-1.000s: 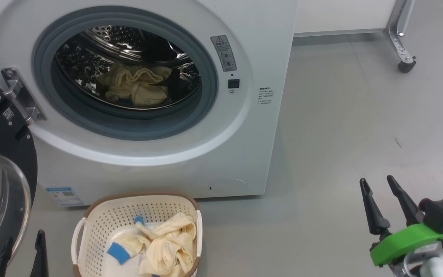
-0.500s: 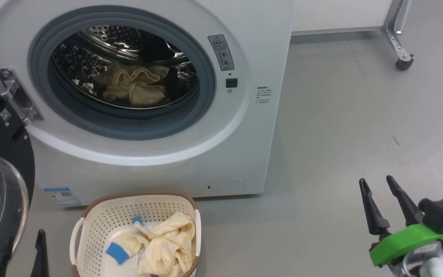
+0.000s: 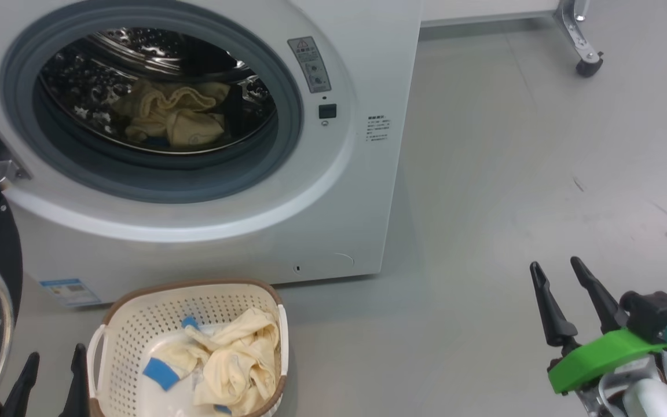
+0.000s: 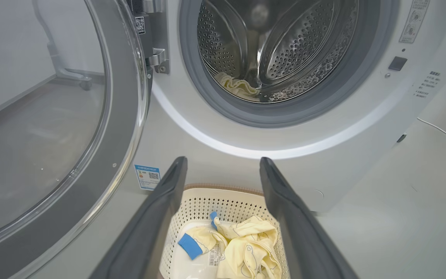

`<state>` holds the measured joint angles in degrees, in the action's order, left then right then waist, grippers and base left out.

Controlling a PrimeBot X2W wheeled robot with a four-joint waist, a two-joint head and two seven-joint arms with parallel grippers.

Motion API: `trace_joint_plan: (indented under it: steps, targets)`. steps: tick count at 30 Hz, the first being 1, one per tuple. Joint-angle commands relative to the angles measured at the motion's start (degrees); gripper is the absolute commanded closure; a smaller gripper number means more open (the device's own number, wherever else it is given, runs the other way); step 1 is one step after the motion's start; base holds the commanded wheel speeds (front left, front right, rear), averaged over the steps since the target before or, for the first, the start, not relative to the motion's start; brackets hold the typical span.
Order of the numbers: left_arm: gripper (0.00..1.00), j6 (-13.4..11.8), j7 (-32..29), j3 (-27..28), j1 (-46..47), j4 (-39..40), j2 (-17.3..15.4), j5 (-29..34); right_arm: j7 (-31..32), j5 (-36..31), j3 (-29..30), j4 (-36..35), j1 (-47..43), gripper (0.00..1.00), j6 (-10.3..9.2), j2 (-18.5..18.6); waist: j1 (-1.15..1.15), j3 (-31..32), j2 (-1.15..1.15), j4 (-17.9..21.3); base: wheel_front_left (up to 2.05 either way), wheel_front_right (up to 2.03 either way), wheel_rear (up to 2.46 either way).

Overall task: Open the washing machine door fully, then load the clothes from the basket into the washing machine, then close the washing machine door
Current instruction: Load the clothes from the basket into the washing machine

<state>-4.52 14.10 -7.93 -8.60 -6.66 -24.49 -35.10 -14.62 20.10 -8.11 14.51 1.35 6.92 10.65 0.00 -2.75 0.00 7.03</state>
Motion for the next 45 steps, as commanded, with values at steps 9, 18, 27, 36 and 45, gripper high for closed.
trace_joint_plan:
  steps: [9, 18, 27, 36, 45]
  targets:
    - [0.0, 1.07, -0.6, 0.9, 9.83, -1.37, -1.63, 1.27, -0.38, 0.5, -2.34, -2.86, 6.36, 0.0, 0.57, 0.26, 0.0, -8.95, 0.0, 3.62, 0.0, 0.0, 0.0]
    - [0.0, 4.61, -1.84, -2.33, 18.18, -8.59, -0.78, 1.28, -0.38, 0.93, -2.16, -3.75, 9.19, 0.0, 0.57, -0.22, 0.0, -16.37, 0.0, 4.69, 0.0, 0.0, 0.0]
    - [0.0, 9.31, -5.38, -7.72, 28.77, -23.75, 1.22, 1.83, -0.38, 0.75, -2.49, -4.62, 12.31, 0.0, 0.57, -0.05, 0.0, -22.42, 0.0, 5.63, 0.0, 0.0, 0.0]
    - [0.0, 11.71, -7.83, -12.66, 38.7, -40.62, 3.88, 0.82, -0.38, 0.72, -3.01, -5.12, 14.86, 0.0, 0.57, 0.19, 0.0, -26.84, 0.0, 6.94, 0.0, 0.0, 0.0]
    - [0.0, 11.99, -10.23, -18.44, 45.84, -52.78, 5.44, -3.49, -0.38, 1.02, -2.95, -6.74, 17.11, 0.0, 0.57, 0.2, 0.0, -33.44, 0.0, 8.87, 0.0, 0.0, 0.0]
